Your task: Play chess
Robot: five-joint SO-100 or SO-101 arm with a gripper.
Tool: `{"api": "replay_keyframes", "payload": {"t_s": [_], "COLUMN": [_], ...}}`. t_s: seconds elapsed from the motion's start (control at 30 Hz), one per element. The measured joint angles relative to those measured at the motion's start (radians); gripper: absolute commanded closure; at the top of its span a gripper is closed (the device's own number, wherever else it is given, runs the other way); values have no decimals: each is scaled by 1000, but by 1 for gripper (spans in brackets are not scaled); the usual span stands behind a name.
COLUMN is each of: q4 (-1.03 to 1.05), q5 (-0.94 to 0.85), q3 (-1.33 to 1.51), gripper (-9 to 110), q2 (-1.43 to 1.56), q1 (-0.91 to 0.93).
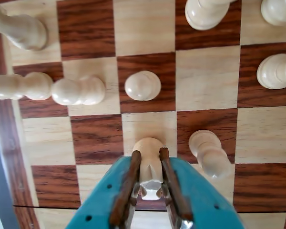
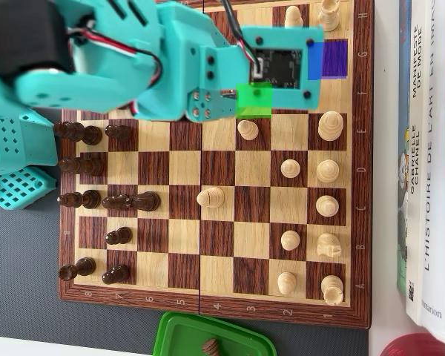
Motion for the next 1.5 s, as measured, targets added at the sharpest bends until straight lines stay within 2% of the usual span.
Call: {"api": "replay_keyframes", "payload": {"t_s": [1.1,1.5], "q4": [-2,-2], "q5": [-49,-49], "q3": [-41,-41], "gripper": [96,92], "q2": [-26,-26], "q1": [15,12]}}
